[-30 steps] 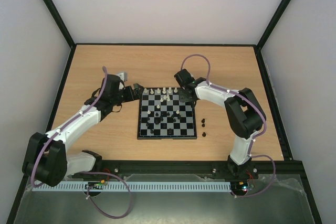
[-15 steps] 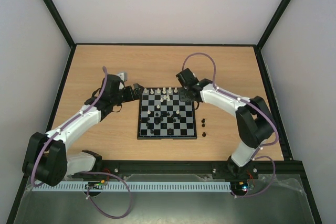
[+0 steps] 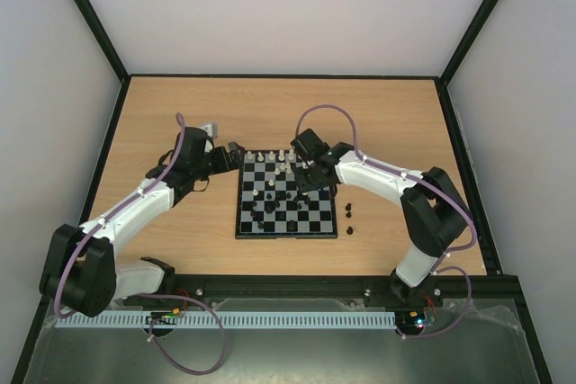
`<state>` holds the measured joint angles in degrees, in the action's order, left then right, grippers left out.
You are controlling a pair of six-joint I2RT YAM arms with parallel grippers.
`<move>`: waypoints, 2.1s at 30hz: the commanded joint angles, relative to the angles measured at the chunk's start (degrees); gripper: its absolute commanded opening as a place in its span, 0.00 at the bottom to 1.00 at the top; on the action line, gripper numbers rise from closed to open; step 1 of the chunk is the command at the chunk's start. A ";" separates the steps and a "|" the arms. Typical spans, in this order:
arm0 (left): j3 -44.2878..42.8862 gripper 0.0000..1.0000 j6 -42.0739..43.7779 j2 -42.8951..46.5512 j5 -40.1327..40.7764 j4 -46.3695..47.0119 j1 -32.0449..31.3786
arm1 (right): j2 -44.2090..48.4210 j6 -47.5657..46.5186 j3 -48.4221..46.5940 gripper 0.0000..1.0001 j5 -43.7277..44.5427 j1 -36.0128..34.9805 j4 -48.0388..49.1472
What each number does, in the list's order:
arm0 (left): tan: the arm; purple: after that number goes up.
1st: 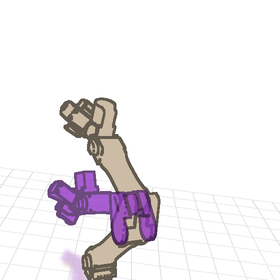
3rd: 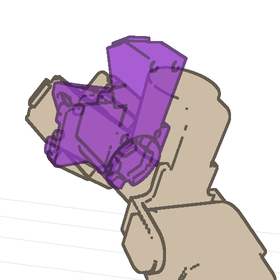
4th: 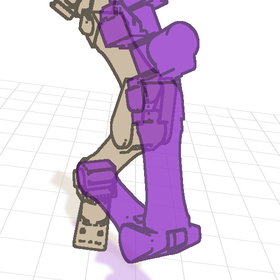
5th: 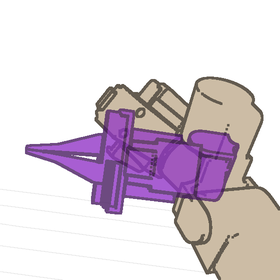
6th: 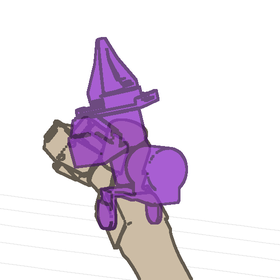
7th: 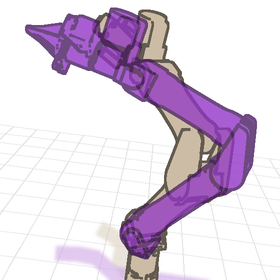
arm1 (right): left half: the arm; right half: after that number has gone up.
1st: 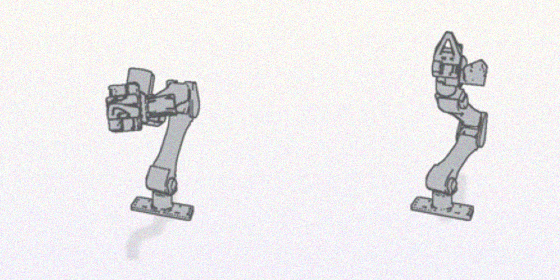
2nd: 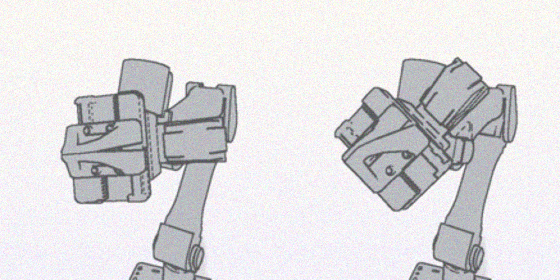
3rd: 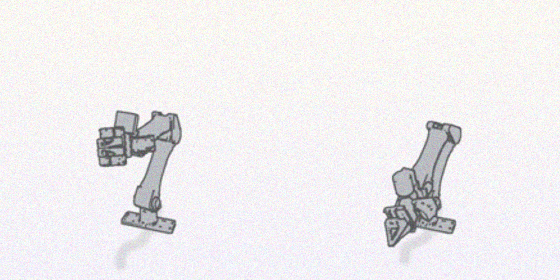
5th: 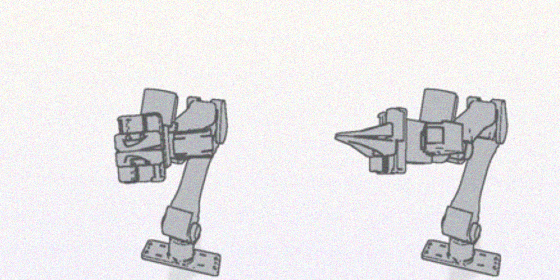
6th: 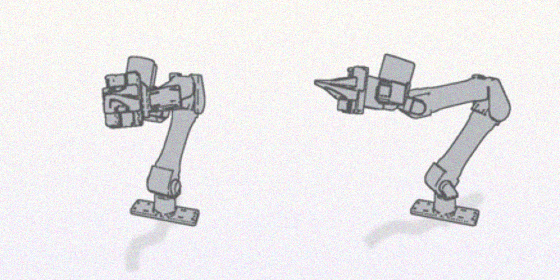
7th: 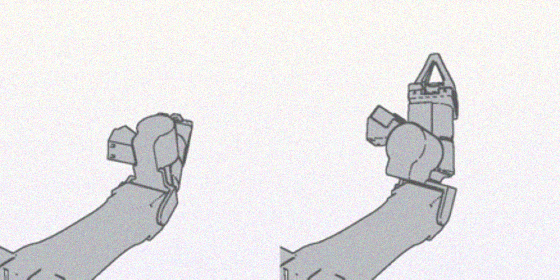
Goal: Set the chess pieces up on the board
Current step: Pick up the chess piece from the chessboard, then place the chess piece on the chessboard.
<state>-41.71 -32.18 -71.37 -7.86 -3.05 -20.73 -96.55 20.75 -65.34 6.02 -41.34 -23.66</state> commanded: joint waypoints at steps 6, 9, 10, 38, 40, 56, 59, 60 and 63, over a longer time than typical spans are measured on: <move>-1.71 0.99 -0.25 -1.14 0.83 -0.65 -0.19 | -3.88 -1.19 -0.02 0.30 -1.56 -1.20 -5.55; -1.68 0.99 -0.24 -1.53 0.66 -0.49 -0.19 | -4.86 -0.99 0.04 0.29 -1.69 -1.20 -4.89; -1.70 1.00 -0.25 -1.64 0.61 -0.47 -0.19 | -5.14 -0.94 -0.09 0.26 -1.83 -1.20 -4.76; -0.74 0.99 -0.31 -1.72 -0.12 0.15 -0.19 | -10.86 1.30 -12.21 0.05 7.31 3.55 -3.48; -0.66 0.99 -0.30 -1.54 -0.27 0.23 -0.21 | -12.55 1.32 -12.67 0.05 8.44 3.71 -3.52; 0.02 1.00 -0.34 -2.11 -0.40 1.29 -0.19 | -16.92 0.96 -12.39 0.08 10.28 5.78 -2.91; -0.07 0.99 -0.33 -2.18 -0.40 1.29 -0.19 | -17.29 0.77 -12.44 0.12 9.60 5.83 -2.72; -0.09 1.00 -0.33 -2.19 -0.40 1.34 -0.19 | -17.27 0.78 -12.31 0.15 9.36 5.83 -2.75; -0.12 0.99 -0.29 -2.51 -0.40 1.43 -0.19 | -16.54 0.74 -11.90 0.25 8.74 5.83 -2.70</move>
<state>-42.04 -32.18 -72.97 -7.55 -2.44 -20.73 -112.09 21.41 -77.38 15.25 -35.83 -24.08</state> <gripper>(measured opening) 0.994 0.205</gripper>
